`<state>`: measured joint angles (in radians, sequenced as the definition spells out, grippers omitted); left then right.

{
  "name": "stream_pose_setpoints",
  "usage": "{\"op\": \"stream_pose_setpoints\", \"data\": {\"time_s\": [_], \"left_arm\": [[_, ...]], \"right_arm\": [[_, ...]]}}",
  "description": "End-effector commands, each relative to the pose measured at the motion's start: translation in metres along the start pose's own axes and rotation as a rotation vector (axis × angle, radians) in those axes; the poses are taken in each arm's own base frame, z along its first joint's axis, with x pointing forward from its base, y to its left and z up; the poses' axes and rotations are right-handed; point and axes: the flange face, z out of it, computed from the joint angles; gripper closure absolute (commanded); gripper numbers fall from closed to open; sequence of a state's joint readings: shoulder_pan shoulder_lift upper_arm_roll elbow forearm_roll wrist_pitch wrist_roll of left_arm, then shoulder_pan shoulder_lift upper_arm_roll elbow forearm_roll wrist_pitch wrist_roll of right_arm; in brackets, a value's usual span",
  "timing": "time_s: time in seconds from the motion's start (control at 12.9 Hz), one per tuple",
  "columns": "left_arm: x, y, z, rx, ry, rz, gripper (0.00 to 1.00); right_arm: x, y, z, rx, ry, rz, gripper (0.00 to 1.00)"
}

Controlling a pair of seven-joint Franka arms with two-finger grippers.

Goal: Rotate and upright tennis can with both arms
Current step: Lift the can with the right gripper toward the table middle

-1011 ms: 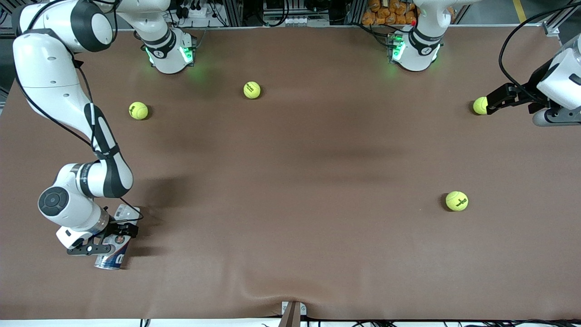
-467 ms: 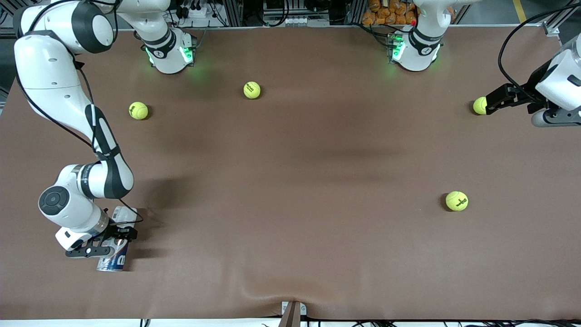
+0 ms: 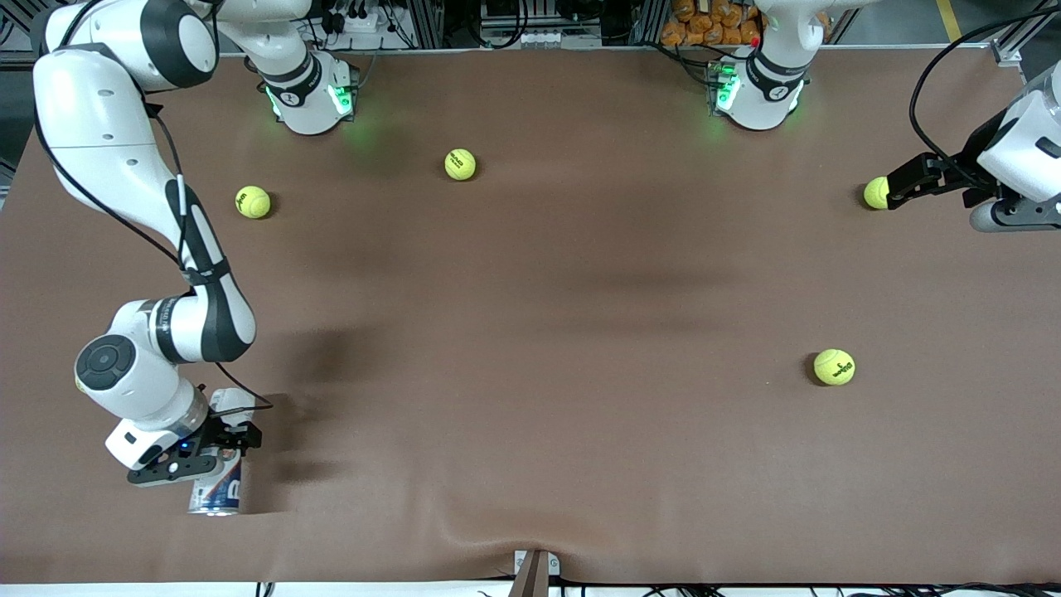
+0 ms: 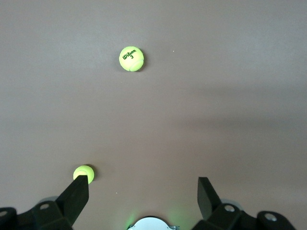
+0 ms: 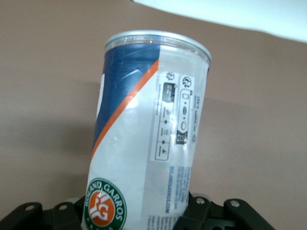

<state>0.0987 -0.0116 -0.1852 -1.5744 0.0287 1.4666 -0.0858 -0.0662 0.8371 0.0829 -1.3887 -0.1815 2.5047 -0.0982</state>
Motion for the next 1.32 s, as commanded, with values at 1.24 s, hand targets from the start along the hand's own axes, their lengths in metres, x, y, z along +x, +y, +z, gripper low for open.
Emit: {"op": "stream_pose_setpoints", "data": {"time_s": [1.24], "left_arm": [[0.002,-0.004,0.000,0.014,0.023,0.006,0.00]], "right_arm": [[-0.042,-0.502,-0.096,0.176,0.180,-0.766,0.42]]}}
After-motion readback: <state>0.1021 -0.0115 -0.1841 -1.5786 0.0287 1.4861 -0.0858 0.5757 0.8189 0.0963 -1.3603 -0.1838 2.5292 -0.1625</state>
